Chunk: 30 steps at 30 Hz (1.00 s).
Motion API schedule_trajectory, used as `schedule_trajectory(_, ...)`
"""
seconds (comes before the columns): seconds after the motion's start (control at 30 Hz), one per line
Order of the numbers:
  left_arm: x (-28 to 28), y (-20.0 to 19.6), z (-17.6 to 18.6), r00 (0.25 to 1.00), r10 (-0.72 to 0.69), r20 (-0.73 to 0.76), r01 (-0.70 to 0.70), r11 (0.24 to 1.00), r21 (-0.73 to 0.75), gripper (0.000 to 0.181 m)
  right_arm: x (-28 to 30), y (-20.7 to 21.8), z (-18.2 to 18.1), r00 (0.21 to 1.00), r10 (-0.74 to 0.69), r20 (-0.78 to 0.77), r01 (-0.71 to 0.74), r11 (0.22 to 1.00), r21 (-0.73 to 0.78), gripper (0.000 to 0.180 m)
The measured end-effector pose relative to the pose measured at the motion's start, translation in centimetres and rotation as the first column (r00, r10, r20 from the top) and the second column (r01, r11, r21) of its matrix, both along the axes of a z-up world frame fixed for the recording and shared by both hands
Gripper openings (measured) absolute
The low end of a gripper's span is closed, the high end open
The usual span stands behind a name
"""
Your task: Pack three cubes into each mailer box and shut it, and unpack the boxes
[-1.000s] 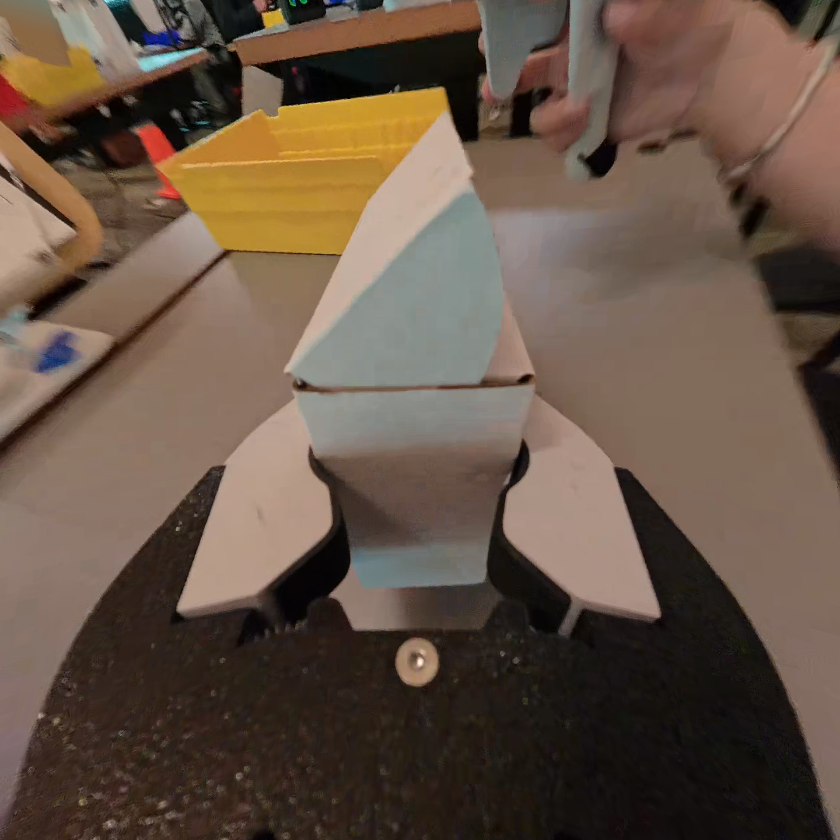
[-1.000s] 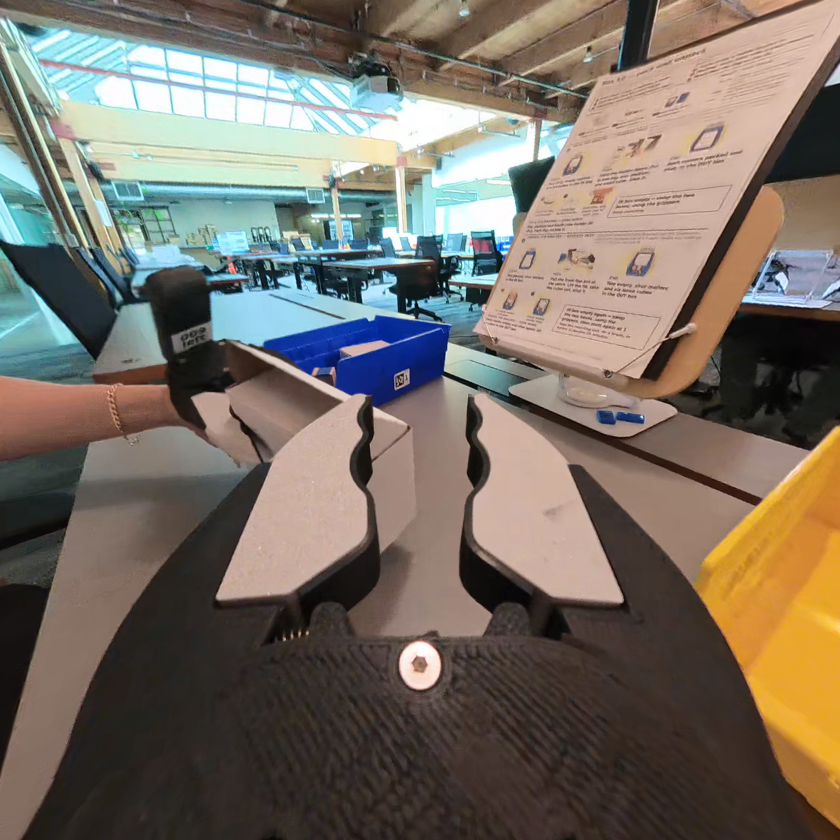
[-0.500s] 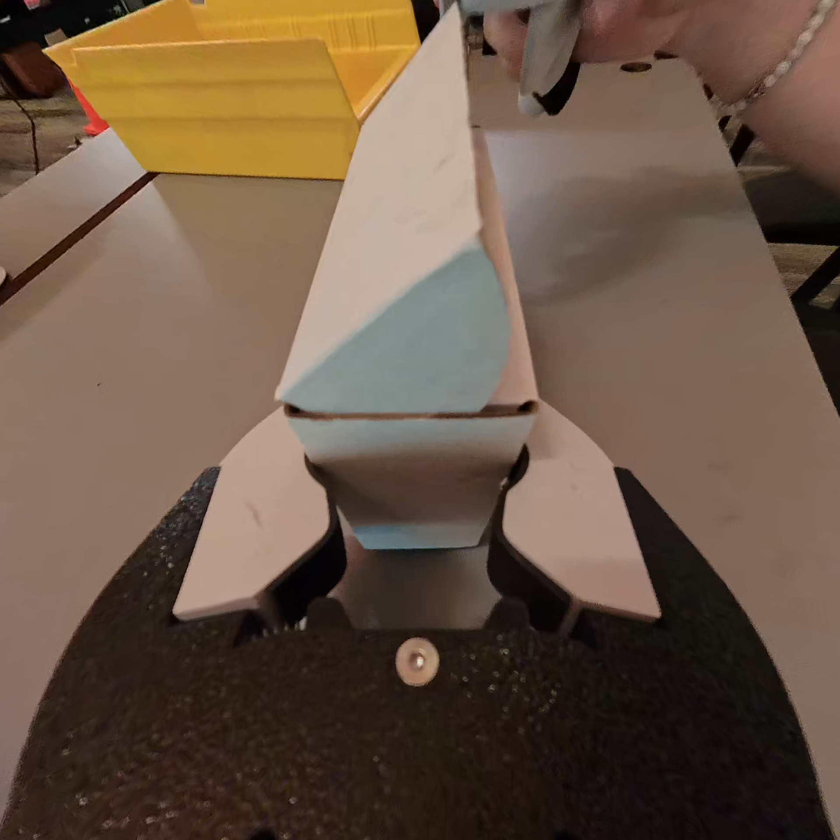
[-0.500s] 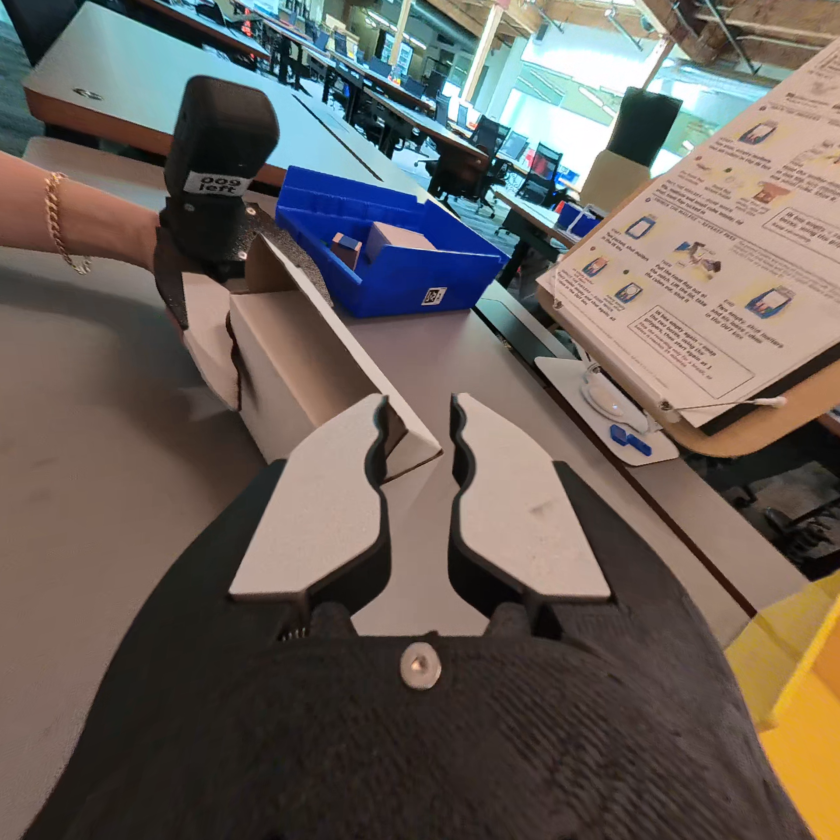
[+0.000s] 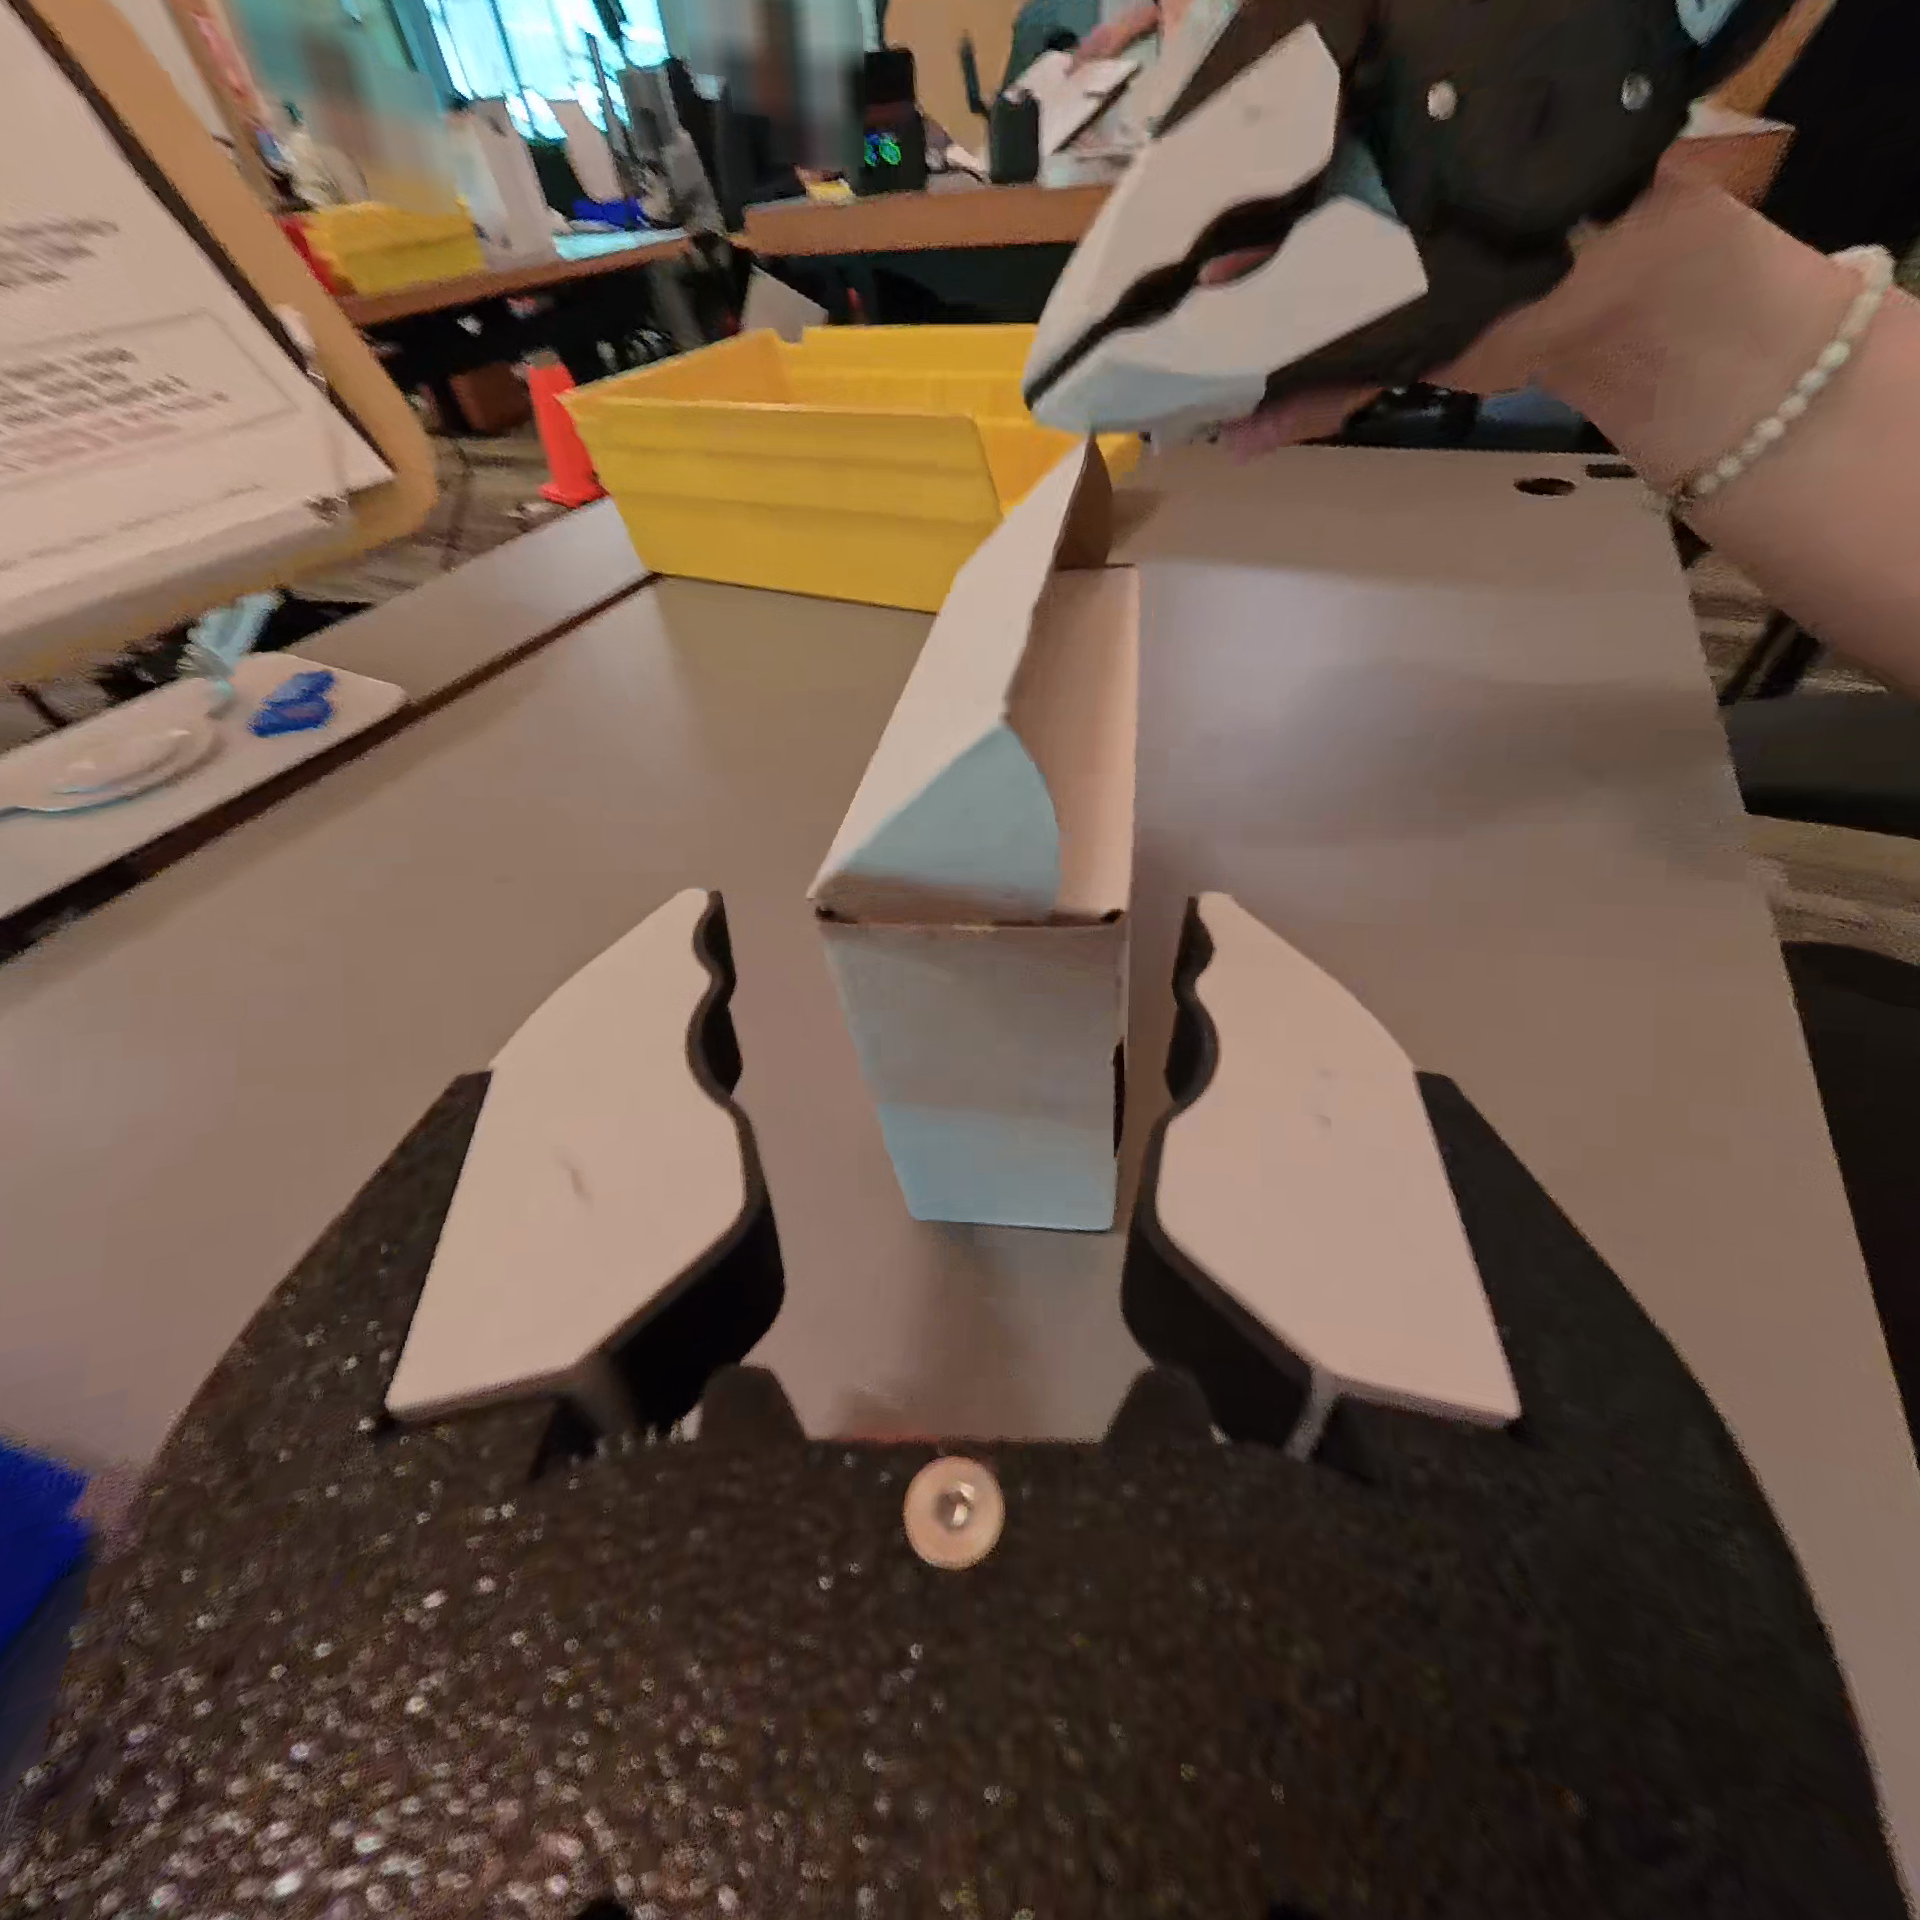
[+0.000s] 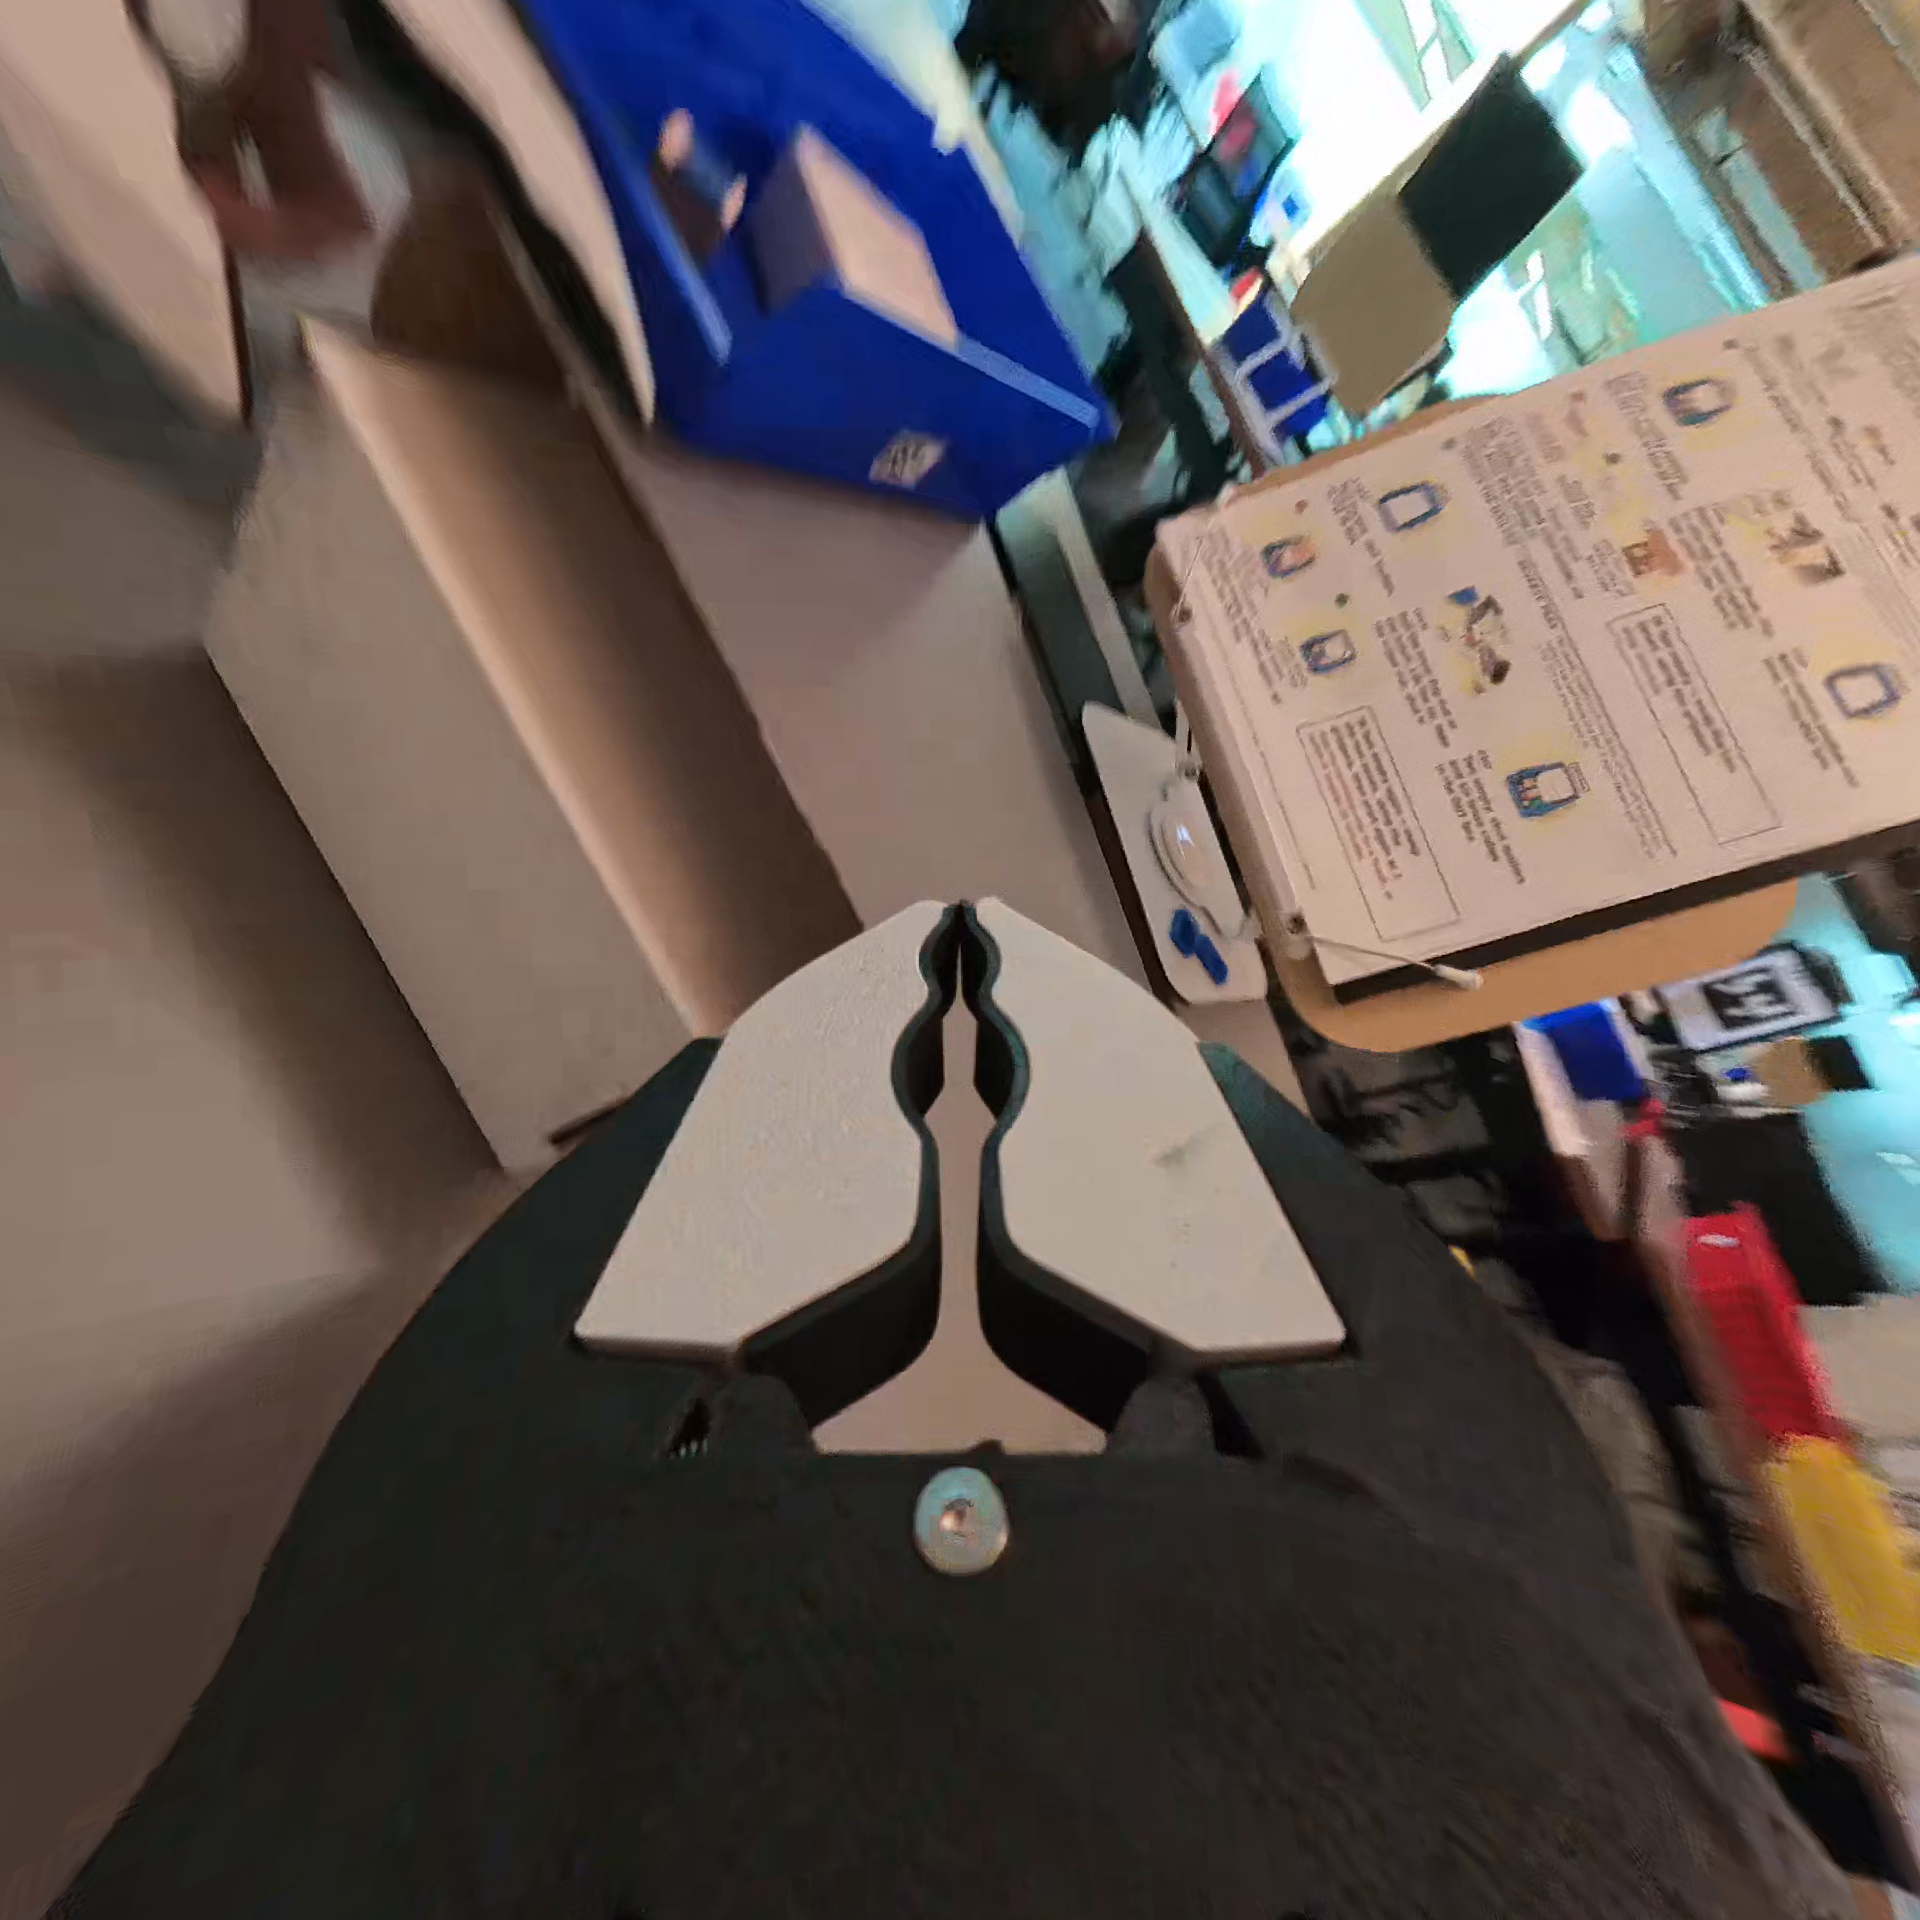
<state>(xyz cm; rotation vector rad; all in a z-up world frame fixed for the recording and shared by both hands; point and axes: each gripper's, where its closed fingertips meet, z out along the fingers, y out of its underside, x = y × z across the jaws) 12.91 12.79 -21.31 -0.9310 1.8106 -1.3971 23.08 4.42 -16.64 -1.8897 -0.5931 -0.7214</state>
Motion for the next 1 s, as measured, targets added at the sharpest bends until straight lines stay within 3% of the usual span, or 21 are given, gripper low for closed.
schedule_trajectory(0.07, -0.6, 0.6, 0.7, 0.999, 0.031, 0.038, -0.032, 0.999, 0.021, 0.075, 0.2, 0.4, 0.0, 0.995, -0.016, 0.102, 0.018, 1.0, -0.02, 0.0)
schedule_trajectory(0.2, -1.6, 1.6, 2.1, 0.991, 0.075, 0.112, -0.082, 0.995, 0.065, 0.059, -0.2, 0.1, -0.8, 0.99, 0.006, 0.141, 0.01, 0.993, -0.115, 0.0)
schedule_trajectory(0.3, -2.1, 2.1, 4.1, 0.973, 0.11, 0.205, -0.128, 0.989, 0.077, 0.031, -0.6, -0.2, -2.7, 0.992, 0.018, 0.125, 0.008, 0.979, -0.203, 0.0)
schedule_trajectory(0.37, -2.1, 2.5, 5.3, 0.947, 0.148, 0.285, -0.197, 0.969, 0.152, 0.015, -0.6, -0.1, -2.9, 0.988, 0.002, 0.152, 0.024, 0.985, -0.171, 0.0)
schedule_trajectory(0.47, -1.5, 2.8, 6.3, 0.901, 0.168, 0.4, -0.336, 0.853, 0.399, 0.0, -0.6, -0.2, -2.8, 0.99, -0.022, 0.137, 0.043, 0.988, -0.149, 0.0)
schedule_trajectory(0.63, 0.0, 0.7, 4.7, 0.917, -0.013, 0.4, -0.311, 0.604, 0.733, 0.0, -0.5, -0.2, -2.8, 0.99, -0.03, 0.137, 0.052, 0.986, -0.156, 0.0)
schedule_trajectory(0.83, 0.3, -0.3, 2.0, 0.938, -0.146, 0.313, -0.22, 0.446, 0.868, 0.0, -0.5, -0.3, -3.1, 0.993, -0.053, 0.105, 0.068, 0.988, -0.138, 0.0)
schedule_trajectory(1.0, 0.2, -0.4, 1.7, 0.942, -0.17, 0.29, -0.221, 0.336, 0.916, 0.0, -0.4, -0.3, -3.7, 0.995, -0.076, 0.071, 0.084, 0.988, -0.131, 0.0)
